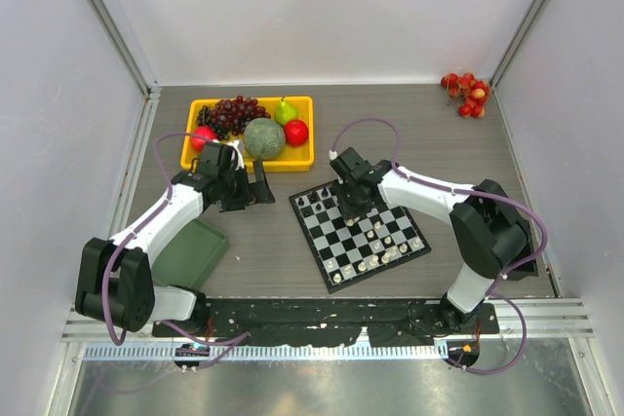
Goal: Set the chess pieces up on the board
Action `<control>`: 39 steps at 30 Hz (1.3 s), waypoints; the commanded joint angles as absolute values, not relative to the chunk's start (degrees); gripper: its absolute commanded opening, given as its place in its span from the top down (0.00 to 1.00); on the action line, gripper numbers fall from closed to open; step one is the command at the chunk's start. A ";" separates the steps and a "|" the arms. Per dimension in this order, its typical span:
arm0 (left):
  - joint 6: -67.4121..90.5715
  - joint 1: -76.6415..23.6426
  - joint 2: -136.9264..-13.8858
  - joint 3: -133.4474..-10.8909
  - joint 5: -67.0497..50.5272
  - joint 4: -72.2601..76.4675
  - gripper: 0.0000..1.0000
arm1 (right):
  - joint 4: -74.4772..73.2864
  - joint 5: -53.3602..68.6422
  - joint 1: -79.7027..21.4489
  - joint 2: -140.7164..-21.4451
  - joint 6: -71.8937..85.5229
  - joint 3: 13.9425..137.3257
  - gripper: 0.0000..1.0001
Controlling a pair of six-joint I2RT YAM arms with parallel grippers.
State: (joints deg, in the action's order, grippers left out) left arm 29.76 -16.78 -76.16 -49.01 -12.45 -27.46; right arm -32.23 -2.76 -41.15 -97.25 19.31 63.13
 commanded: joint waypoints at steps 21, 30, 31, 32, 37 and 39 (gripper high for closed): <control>29.88 -16.96 -76.46 -49.66 -12.74 -25.58 0.04 | -33.40 4.31 -45.70 -81.92 20.13 55.99 0.90; 30.06 -16.96 -76.03 -49.92 -13.18 -25.84 0.04 | -32.43 3.08 -52.02 -80.15 23.64 53.44 0.90; 30.06 -16.96 -75.94 -49.83 -13.10 -25.67 0.04 | -32.43 2.55 -52.64 -80.24 23.73 53.44 0.90; 30.15 -16.96 -75.76 -49.66 -13.10 -25.66 0.04 | -32.78 2.37 -53.52 -80.68 23.73 53.52 0.90; 30.23 -16.96 -75.59 -49.22 -13.18 -25.49 0.04 | -32.52 1.49 -55.11 -82.35 23.56 52.74 0.90; 30.24 -16.96 -75.67 -49.22 -13.18 -25.40 0.04 | -31.64 1.49 -55.20 -83.23 23.56 52.38 0.89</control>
State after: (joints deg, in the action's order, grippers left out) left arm 29.82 -16.78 -76.29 -49.01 -12.62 -27.42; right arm -33.30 2.68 -54.78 -82.06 22.85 53.06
